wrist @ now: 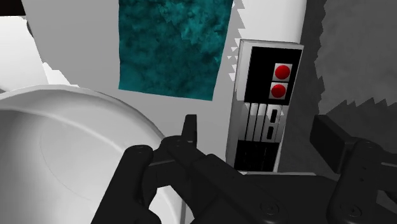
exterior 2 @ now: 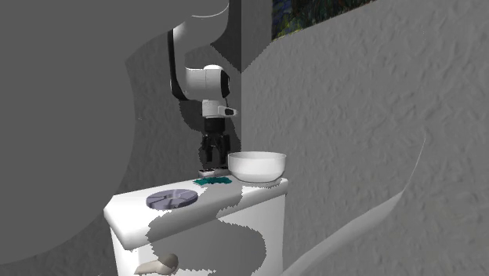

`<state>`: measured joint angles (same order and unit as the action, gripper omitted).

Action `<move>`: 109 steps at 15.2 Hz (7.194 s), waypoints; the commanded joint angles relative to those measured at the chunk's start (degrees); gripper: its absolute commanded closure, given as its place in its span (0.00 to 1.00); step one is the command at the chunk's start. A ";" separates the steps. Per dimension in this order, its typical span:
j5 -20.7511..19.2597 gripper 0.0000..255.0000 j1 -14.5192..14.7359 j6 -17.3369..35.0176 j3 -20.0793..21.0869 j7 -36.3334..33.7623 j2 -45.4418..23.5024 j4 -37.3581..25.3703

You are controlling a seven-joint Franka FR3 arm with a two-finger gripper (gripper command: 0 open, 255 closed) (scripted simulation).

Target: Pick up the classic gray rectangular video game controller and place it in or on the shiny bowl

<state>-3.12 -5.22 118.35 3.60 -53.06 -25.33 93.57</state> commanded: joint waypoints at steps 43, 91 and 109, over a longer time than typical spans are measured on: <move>-0.37 0.00 -1.68 5.19 -0.59 -0.28 -5.48 -1.48; 0.67 1.00 -3.25 -17.00 -0.81 2.75 3.11 -15.17; 2.19 1.00 -11.41 -9.31 -4.85 14.86 12.11 1.23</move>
<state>-0.93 -16.60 108.30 -1.24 -38.24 -13.27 94.04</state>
